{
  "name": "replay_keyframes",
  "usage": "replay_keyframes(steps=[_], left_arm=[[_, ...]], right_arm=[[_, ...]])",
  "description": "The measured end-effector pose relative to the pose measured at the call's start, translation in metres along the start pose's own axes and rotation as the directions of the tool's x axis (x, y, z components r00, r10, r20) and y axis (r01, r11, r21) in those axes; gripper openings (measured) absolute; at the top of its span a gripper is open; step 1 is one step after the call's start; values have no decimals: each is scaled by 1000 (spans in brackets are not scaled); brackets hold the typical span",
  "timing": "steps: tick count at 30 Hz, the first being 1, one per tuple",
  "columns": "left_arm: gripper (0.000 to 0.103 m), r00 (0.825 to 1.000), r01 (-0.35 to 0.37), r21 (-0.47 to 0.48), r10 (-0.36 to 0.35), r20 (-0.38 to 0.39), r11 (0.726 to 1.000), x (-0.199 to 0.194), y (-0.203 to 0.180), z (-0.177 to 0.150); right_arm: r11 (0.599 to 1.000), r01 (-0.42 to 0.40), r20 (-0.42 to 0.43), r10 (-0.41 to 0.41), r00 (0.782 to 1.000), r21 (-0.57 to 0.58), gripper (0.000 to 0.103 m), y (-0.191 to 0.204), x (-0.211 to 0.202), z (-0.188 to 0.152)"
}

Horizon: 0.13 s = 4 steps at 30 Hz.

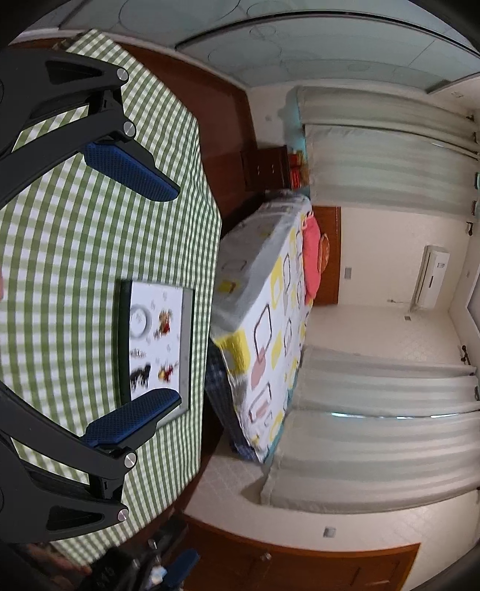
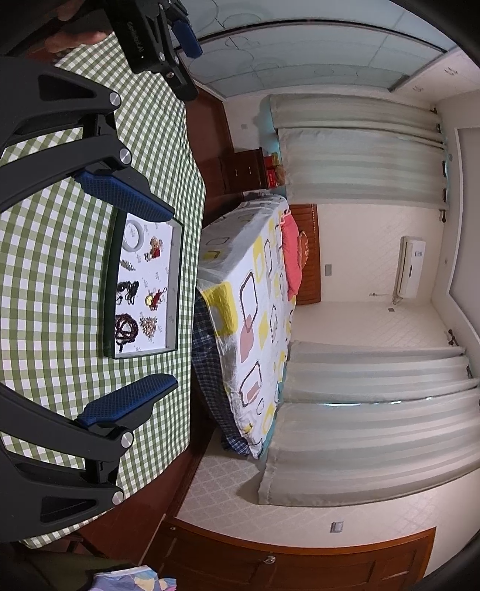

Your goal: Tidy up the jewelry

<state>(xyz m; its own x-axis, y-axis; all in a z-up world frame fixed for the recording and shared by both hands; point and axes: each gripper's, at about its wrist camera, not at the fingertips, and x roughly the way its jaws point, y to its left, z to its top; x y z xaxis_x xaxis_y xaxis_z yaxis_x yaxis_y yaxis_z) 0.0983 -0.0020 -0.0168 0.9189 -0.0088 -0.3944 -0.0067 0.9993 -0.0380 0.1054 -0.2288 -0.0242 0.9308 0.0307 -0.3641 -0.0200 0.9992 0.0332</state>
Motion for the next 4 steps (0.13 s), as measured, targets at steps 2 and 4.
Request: replay_keyframes(steps=[2, 4], left_arm=[[99, 999, -30, 24, 31, -28, 999, 20, 5, -3], [99, 995, -34, 13, 35, -89, 999, 47, 15, -8]], right_arm=[[1000, 15, -11, -15, 1000, 7, 85, -8, 12, -3], [999, 37, -27, -36, 999, 12, 85, -21, 29, -7]])
